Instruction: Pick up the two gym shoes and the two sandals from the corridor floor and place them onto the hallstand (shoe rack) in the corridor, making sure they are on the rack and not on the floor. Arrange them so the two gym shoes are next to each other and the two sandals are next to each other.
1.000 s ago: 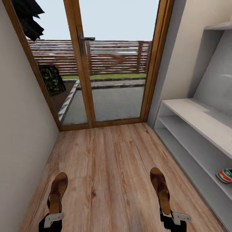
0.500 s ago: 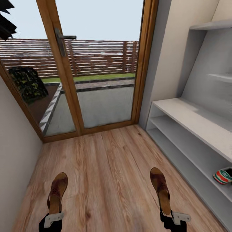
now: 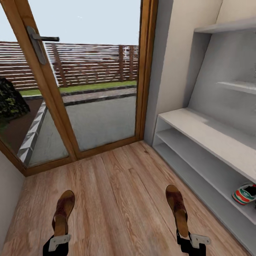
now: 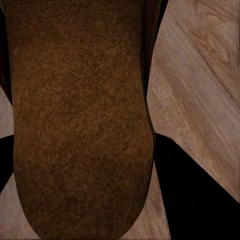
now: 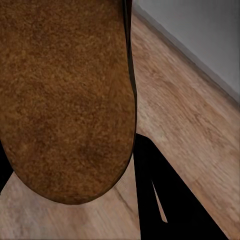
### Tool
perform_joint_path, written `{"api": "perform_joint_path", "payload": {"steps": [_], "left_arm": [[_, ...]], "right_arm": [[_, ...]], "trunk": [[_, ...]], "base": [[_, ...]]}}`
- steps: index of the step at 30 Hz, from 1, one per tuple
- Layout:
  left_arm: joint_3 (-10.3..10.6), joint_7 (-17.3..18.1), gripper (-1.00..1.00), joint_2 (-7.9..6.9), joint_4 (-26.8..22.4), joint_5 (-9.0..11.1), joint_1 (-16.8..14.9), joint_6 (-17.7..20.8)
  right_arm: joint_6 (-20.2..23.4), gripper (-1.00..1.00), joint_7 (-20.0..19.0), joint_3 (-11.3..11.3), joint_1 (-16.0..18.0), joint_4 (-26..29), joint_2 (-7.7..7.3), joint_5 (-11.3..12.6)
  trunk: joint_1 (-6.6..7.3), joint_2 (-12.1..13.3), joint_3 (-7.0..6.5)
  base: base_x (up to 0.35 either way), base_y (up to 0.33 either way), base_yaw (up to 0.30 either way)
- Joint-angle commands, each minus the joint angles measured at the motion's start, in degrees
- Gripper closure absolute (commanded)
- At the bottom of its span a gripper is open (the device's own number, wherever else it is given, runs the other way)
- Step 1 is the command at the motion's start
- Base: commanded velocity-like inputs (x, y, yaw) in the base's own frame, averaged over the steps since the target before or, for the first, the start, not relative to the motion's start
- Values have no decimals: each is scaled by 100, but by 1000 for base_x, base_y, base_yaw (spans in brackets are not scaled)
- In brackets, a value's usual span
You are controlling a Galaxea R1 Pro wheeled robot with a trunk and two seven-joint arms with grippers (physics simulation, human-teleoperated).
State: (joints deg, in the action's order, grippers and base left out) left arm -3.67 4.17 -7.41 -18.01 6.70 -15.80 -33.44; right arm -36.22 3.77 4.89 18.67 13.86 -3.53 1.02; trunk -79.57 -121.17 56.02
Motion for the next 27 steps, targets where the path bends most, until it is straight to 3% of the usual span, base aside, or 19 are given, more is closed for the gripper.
{"api": "perform_joint_path", "payload": {"steps": [1, 27], "left_arm": [[-11, 40, 100, -4, 0, 48, -2, -12], [-11, 40, 100, -6, 7, 42, -2, -20]], "right_arm": [[-17, 100, -12, 5, 5, -6, 1, 30], [-17, 100, -11, 3, 5, -6, 1, 30]], "trunk": [[-2, -2, 4], [-2, -2, 4]], "base": [[328, 159, -265], [270, 233, -265]]}}
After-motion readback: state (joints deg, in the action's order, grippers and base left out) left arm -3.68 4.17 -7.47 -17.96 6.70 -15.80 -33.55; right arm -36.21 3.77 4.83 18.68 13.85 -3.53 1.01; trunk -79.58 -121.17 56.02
